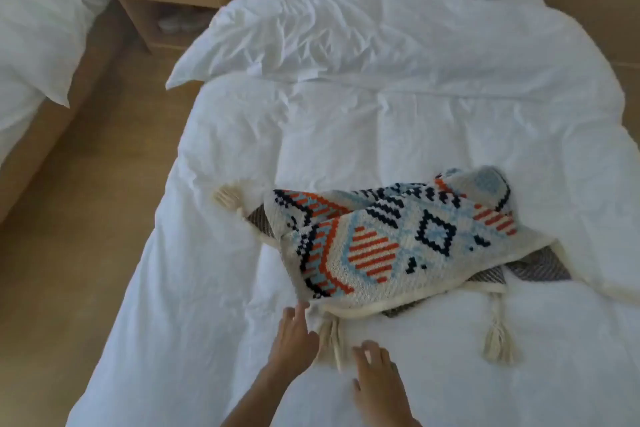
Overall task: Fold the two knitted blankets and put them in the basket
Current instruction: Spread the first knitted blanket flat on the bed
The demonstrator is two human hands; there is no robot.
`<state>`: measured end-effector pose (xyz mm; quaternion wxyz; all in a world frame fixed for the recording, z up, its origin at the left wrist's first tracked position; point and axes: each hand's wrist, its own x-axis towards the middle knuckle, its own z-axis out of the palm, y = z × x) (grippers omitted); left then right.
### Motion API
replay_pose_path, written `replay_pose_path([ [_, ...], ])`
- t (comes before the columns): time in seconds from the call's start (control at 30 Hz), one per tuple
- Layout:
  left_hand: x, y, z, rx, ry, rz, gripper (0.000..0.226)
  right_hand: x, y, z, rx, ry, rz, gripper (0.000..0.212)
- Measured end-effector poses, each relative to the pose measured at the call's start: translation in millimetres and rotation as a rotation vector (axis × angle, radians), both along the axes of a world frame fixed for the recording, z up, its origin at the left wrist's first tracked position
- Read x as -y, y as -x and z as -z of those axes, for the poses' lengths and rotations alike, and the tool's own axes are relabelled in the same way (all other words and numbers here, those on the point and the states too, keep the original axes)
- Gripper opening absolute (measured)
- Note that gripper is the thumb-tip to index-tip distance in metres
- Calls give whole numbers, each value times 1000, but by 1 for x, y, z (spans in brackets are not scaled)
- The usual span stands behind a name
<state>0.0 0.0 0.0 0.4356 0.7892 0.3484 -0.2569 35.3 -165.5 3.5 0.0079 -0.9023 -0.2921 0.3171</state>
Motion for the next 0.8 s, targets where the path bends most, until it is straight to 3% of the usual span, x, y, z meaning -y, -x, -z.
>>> replay_pose_path([
  [0.07, -7, -24, 20, 168, -277, 83, 56, -25, -18, 16, 157, -213, 27, 36],
  [0.13, -13, -43, 34, 202, -485, 274, 64, -49, -42, 22, 285, -250, 35, 38],
  [0.23, -21, -48, 61, 78, -563, 499, 73, -61, -69, 39, 347, -195, 10, 58],
  [0.33, -25, -49, 71, 116, -613, 531, 48, -63, -84, 37, 344, -140, -72, 47],
  [0.43, -16, -42, 70, 165, -466, 451, 32, -53, -81, 39, 340, -130, -158, 25],
  [0.57, 15, -13, 69, 103, -256, 467, 28, -18, -59, 46, 118, -74, -120, 25],
  [0.73, 56, 21, 63, 39, -115, 589, 54, 38, -17, 44, -66, -83, -11, 30],
  [0.8, 61, 30, 56, 7, -112, 666, 55, 58, -5, 42, -156, -82, -39, 29],
])
